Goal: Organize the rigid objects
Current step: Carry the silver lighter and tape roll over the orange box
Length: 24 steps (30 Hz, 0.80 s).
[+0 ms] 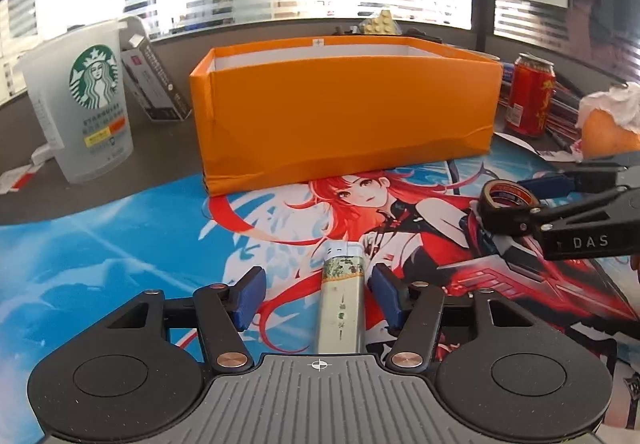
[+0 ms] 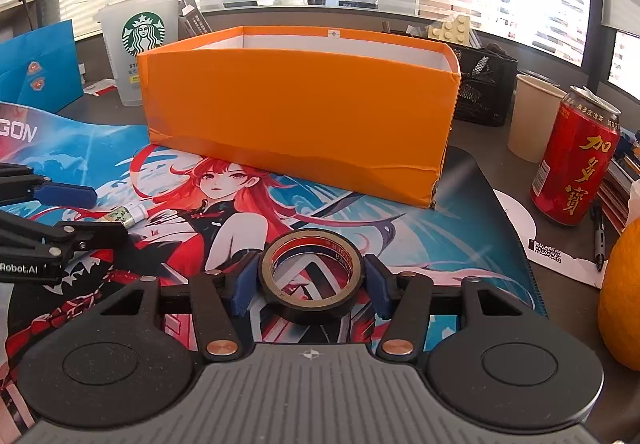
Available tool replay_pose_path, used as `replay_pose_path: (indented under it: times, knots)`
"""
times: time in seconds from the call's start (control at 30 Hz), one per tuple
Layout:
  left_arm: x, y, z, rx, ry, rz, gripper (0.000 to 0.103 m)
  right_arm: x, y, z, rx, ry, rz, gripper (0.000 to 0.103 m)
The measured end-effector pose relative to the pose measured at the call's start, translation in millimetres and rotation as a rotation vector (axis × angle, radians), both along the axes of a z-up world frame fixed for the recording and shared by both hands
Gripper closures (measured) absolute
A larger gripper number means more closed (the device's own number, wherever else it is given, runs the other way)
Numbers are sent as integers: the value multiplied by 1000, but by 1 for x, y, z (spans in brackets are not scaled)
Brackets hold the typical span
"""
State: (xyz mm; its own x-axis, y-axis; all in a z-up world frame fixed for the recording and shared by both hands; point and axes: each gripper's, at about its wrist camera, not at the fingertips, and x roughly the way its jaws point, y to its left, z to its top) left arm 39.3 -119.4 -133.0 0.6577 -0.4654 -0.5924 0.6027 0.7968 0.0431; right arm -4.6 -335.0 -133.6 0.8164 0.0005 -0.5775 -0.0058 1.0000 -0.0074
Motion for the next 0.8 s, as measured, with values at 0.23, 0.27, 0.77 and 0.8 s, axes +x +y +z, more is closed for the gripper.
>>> replay_pose_path:
  times: [0.23, 0.27, 0.77, 0.8]
  knots:
    - [-13, -8, 0, -55, 24, -62, 82, 0, 1, 0, -2, -1, -2, 50]
    - [-12, -7, 1, -66, 32, -53, 82, 0, 1, 0, 0, -1, -1, 50]
    - [7, -1, 24, -86, 14, 59, 83, -1, 11, 14, -21, -48, 4, 51]
    - [7, 0, 25, -86, 12, 62, 83, -1, 12, 15, -22, -51, 5, 51]
